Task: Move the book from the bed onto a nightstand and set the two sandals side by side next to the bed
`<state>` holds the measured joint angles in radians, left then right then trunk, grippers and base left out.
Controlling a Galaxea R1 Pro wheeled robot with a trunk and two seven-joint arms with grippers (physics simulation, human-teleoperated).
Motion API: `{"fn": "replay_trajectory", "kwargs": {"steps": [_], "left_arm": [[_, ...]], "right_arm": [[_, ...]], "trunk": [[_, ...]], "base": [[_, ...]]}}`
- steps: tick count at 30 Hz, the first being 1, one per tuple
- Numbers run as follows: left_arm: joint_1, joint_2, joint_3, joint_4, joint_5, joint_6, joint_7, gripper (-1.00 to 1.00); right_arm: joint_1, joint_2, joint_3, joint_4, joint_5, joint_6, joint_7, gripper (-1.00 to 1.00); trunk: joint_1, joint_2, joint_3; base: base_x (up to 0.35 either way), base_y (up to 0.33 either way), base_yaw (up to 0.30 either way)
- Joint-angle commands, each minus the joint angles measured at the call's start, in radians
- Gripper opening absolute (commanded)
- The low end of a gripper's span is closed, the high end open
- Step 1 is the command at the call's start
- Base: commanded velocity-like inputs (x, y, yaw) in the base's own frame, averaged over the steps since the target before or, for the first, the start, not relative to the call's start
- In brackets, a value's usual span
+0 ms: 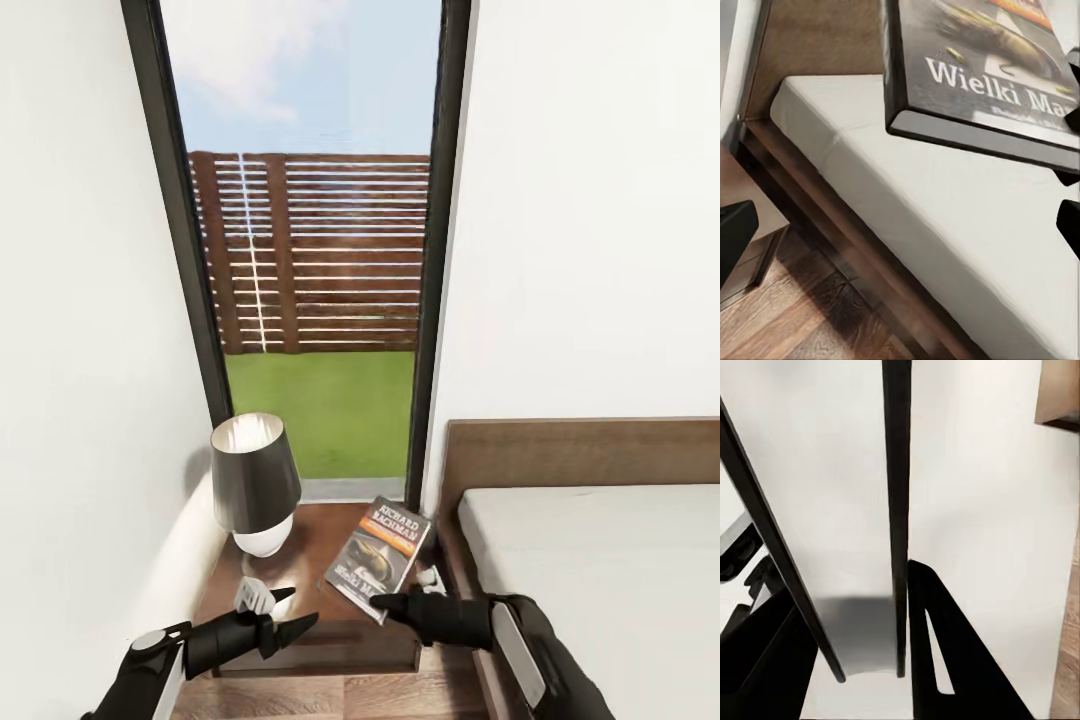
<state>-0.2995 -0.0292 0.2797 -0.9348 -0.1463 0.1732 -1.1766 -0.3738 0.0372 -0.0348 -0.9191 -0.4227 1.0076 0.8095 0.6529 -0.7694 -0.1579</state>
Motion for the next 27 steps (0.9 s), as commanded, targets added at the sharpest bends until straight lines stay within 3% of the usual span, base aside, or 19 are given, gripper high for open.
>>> {"fn": "replay_trajectory", "kwargs": {"steps": [1,2,8,21,24,25,27], "left_arm": [[-0.001,-0.004,0.005,-0.001,-0.007,0.011,-0.008,1.0],[-0.001,-0.005,0.006,-0.001,-0.006,0.011,-0.008,1.0],[-0.001,-0.007,0.006,-0.001,-0.006,0.01,-0.006,1.0],[-0.001,-0.006,0.007,-0.001,-0.005,0.009,0.015,1.0],[-0.001,-0.006,0.008,-0.001,-0.004,0.009,0.015,1.0],[-0.001,-0.006,0.008,-0.001,-0.004,0.009,0.015,1.0],[-0.001,-0.006,0.009,-0.001,-0.004,0.009,0.015,1.0]], "right_arm": [[-0.021,0.013,-0.008,0.036,-0.006,0.009,0.007,-1.0],[-0.052,0.022,-0.008,0.068,-0.005,0.009,0.007,-1.0],[-0.067,0.028,-0.007,0.085,-0.005,0.004,0.005,-1.0],[-0.068,0.029,-0.016,0.102,-0.005,-0.003,0.004,-1.0],[-0.068,0.029,-0.02,0.158,-0.006,-0.003,0.004,-1.0],[-0.068,0.028,-0.03,0.241,-0.008,-0.003,0.003,-1.0],[-0.068,0.028,-0.036,0.3,-0.009,-0.003,0.003,-1.0]], "trunk": [[0.0,-0.001,-0.002],[0.0,-0.001,-0.002],[0.0,-0.001,-0.002],[0.0,-0.001,-0.002],[0.0,-0.001,-0.002],[0.0,-0.001,-0.002],[0.0,-0.001,-0.002]], "base": [[0.0,0.0,0.0],[0.0,0.0,0.0],[0.051,0.0,0.0],[0.303,0.0,0.0],[0.082,0.0,0.0],[0.024,0.0,0.0],[0.013,0.0,0.0]]}}
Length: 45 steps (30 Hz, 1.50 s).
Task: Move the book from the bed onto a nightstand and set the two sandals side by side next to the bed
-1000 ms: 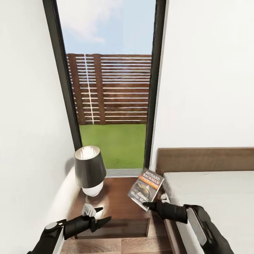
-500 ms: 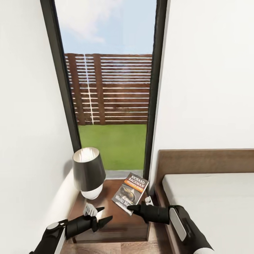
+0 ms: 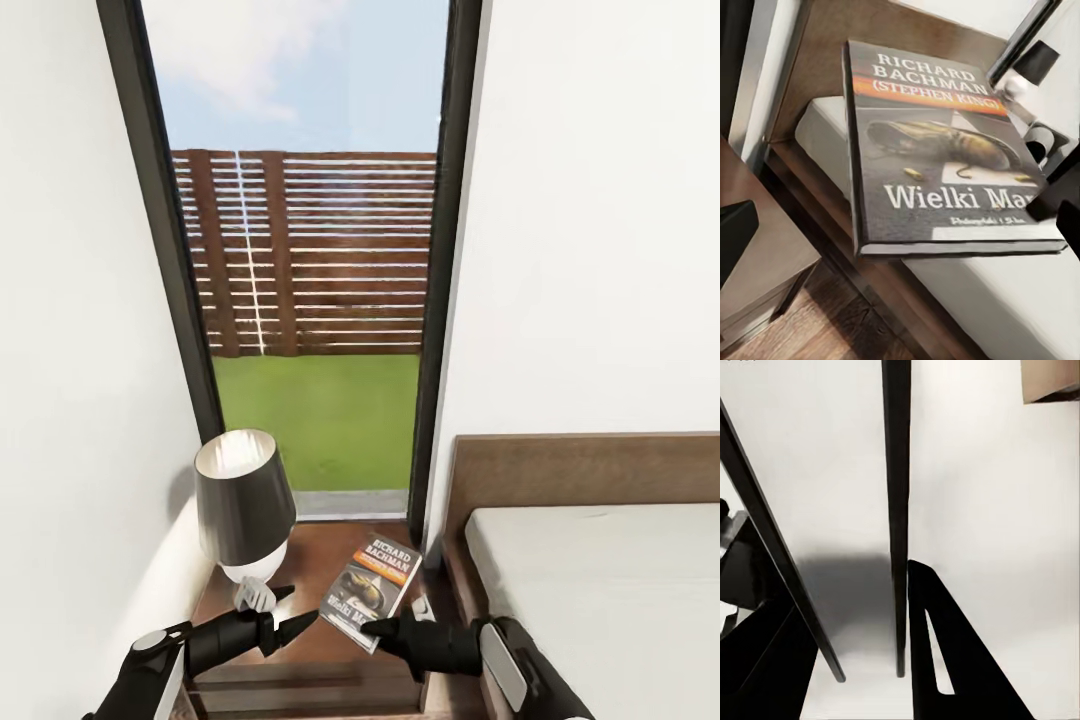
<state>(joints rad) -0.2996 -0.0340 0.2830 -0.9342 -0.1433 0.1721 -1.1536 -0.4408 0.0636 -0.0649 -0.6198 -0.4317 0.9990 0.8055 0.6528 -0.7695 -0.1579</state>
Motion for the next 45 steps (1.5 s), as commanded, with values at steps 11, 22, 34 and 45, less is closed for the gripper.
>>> {"fn": "replay_trajectory", "kwargs": {"steps": [11,22,34,45], "left_arm": [[-0.001,-0.002,0.005,-0.002,-0.007,0.01,-0.008,1.0],[-0.001,-0.002,0.005,-0.002,-0.007,0.01,-0.006,1.0],[-0.001,-0.002,0.006,-0.001,-0.007,0.007,-0.008,1.0],[-0.001,-0.003,0.005,-0.002,-0.006,0.008,-0.008,1.0]], "right_arm": [[-0.001,0.0,-0.012,0.049,-0.002,0.006,0.007,-1.0],[-0.001,-0.002,-0.012,0.049,-0.002,0.006,0.008,-1.0],[-0.001,-0.001,-0.012,0.049,-0.002,0.005,0.008,-1.0],[-0.001,0.001,-0.012,0.049,-0.002,0.004,0.008,-1.0]], "trunk": [[0.0,-0.001,-0.002],[0.0,-0.001,-0.002],[0.0,-0.001,-0.002],[0.0,-0.001,-0.002]], "base": [[0.092,0.0,0.0],[0.205,0.0,0.0],[0.108,0.0,0.0],[0.133,0.0,0.0]]}}
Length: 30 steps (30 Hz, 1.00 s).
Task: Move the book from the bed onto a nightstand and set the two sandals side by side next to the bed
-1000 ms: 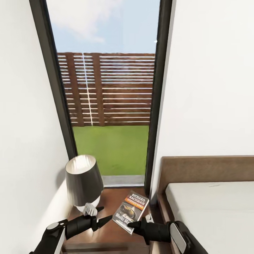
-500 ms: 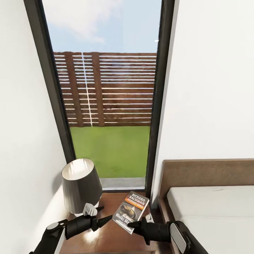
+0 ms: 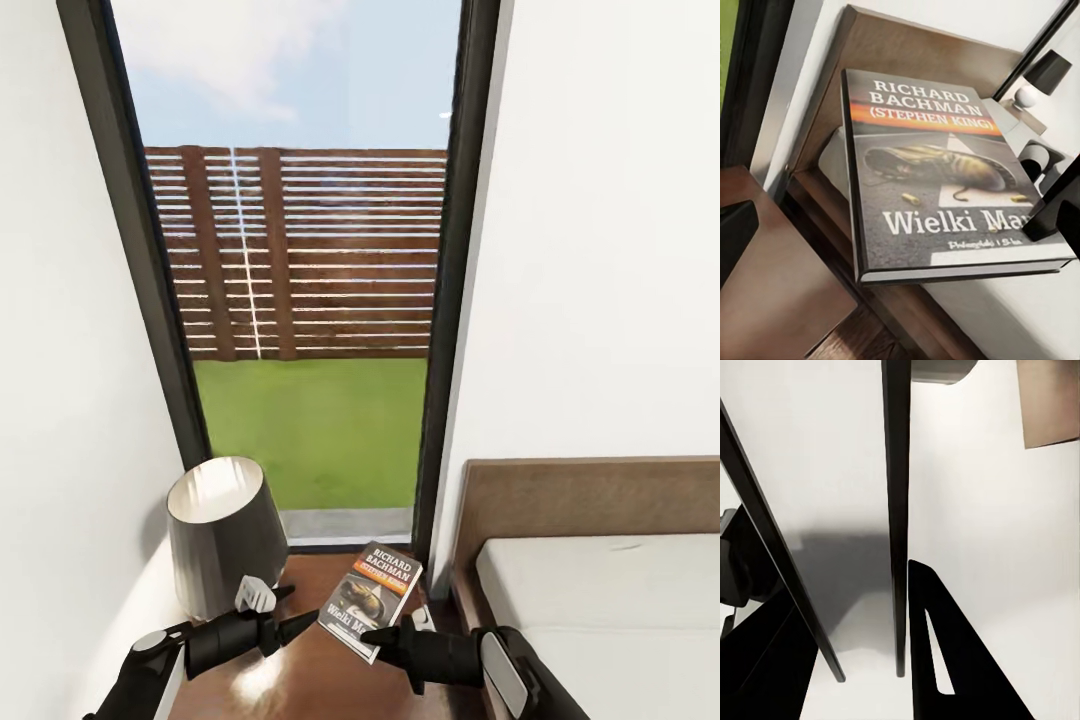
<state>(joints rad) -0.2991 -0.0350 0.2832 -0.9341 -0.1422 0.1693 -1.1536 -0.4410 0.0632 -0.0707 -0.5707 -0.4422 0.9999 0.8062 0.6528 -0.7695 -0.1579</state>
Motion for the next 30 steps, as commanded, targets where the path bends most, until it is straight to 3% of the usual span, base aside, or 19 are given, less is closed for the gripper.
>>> {"fn": "replay_trajectory", "kwargs": {"steps": [1,5,30], "left_arm": [[-0.001,-0.002,0.005,-0.002,-0.007,0.011,-0.008,1.0],[-0.001,-0.001,0.005,-0.002,-0.007,0.012,-0.008,1.0],[0.0,-0.002,0.005,0.0,-0.007,0.012,-0.006,1.0]], "right_arm": [[-0.001,0.001,-0.006,0.0,0.008,0.003,0.007,-1.0],[-0.001,0.001,-0.006,0.0,0.008,0.003,0.007,-1.0],[-0.001,0.003,-0.006,0.002,0.008,0.003,0.007,-1.0]], "trunk": [[0.0,-0.001,-0.002],[0.0,-0.001,-0.002],[0.096,-0.176,-0.08]], "base": [[0.008,0.0,0.0],[0.003,0.0,0.0],[0.0,0.0,0.0]]}}
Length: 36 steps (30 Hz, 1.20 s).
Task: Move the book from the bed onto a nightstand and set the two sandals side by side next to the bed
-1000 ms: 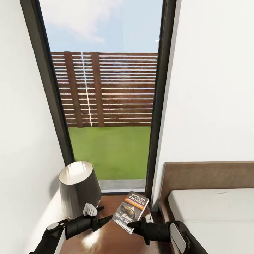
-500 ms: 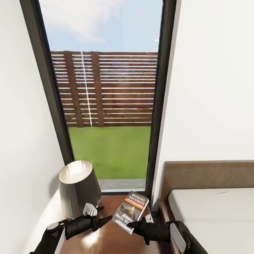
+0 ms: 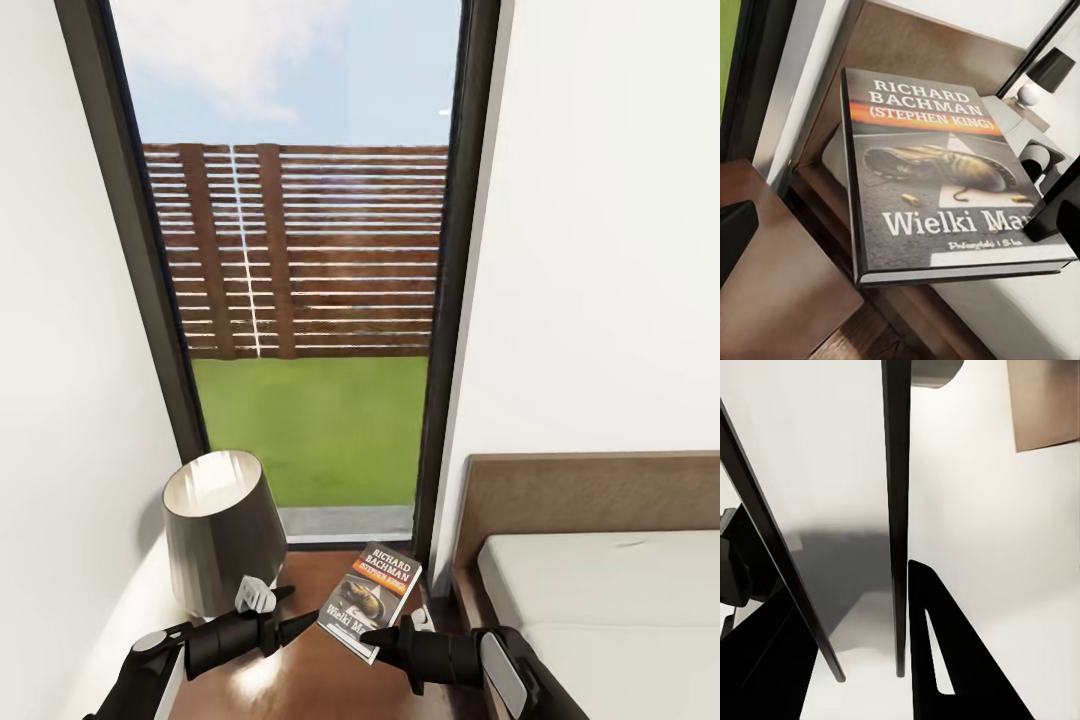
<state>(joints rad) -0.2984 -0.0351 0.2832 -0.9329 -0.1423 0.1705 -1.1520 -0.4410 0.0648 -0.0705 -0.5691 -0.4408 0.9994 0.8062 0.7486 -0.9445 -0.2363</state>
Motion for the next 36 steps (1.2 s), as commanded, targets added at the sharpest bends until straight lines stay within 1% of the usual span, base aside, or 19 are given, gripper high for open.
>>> {"fn": "replay_trajectory", "kwargs": {"steps": [1,34,36], "left_arm": [[-0.001,-0.002,0.005,-0.002,-0.007,0.011,-0.008,1.0],[-0.001,-0.002,0.005,-0.001,-0.008,0.011,-0.008,1.0],[-0.001,-0.002,0.005,-0.001,-0.007,0.011,-0.008,1.0]], "right_arm": [[-0.001,0.001,-0.006,0.0,0.007,0.004,0.007,-1.0],[-0.001,0.001,-0.005,0.0,0.005,0.004,0.007,-1.0],[-0.001,0.001,-0.005,0.0,0.005,0.003,0.008,-1.0]], "trunk": [[0.004,-0.008,-0.005],[0.131,-0.239,-0.108],[0.131,-0.239,-0.108]], "base": [[0.0,0.0,0.0],[0.0,0.0,0.0],[0.0,0.0,0.0]]}}
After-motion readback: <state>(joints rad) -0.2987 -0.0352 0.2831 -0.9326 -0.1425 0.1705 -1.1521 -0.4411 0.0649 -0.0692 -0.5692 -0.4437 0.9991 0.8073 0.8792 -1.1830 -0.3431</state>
